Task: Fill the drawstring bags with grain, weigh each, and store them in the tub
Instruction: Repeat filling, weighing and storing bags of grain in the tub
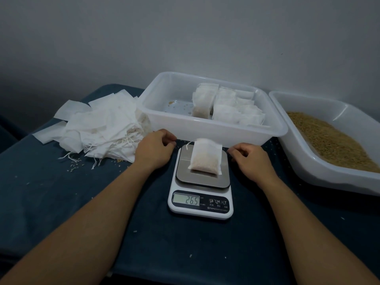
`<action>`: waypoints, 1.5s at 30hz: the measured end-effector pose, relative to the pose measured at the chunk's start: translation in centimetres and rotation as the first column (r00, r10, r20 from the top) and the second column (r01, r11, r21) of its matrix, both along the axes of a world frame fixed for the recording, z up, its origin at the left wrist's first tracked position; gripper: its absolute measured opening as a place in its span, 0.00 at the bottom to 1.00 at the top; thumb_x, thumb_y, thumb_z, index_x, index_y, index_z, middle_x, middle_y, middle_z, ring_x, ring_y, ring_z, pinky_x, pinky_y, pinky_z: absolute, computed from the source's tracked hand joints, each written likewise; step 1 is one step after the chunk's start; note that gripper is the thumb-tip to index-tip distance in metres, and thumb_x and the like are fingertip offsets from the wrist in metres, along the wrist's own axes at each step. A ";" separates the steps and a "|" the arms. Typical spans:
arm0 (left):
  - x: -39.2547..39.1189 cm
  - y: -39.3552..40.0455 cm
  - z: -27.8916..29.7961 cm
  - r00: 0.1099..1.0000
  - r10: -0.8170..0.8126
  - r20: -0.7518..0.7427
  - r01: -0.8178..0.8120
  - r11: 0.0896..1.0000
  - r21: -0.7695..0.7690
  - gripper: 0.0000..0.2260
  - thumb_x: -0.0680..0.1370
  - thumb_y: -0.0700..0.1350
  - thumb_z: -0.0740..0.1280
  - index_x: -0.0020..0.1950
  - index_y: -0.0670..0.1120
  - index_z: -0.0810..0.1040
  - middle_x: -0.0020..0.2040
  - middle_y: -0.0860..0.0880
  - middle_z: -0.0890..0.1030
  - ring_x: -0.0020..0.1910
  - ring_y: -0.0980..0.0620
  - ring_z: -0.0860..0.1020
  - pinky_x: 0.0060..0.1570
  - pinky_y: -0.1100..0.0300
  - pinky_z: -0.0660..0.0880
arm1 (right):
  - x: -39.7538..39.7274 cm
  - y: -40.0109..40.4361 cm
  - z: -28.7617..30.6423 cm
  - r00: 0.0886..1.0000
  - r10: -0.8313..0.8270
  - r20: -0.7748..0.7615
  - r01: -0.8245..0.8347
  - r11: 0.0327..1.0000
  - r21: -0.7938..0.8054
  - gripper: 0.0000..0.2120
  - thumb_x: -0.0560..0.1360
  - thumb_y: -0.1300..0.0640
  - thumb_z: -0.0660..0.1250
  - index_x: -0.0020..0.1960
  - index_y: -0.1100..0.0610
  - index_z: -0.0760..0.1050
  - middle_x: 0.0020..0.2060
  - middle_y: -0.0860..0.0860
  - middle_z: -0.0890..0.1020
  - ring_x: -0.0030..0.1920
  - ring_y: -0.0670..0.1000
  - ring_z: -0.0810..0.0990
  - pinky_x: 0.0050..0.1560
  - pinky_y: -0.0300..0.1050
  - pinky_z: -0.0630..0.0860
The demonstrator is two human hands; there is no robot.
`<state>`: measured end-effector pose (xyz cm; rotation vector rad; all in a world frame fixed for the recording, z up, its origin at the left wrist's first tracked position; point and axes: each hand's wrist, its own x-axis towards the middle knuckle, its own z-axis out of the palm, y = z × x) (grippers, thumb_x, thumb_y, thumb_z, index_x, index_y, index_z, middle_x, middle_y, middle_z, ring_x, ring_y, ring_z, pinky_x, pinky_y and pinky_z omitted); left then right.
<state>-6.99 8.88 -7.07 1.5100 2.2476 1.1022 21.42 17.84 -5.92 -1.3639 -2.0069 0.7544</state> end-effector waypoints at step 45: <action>10.7 -1.2 8.3 0.110 -0.492 0.864 0.421 0.810 0.408 0.20 0.79 0.42 0.73 0.69 0.40 0.75 0.56 0.42 0.85 0.54 0.45 0.85 0.54 0.55 0.82 | -0.2 -3.4 14.9 0.938 0.284 -0.199 -0.172 0.880 0.444 0.05 0.78 0.47 0.74 0.44 0.44 0.81 0.29 0.40 0.69 0.29 0.43 0.67 0.31 0.32 0.65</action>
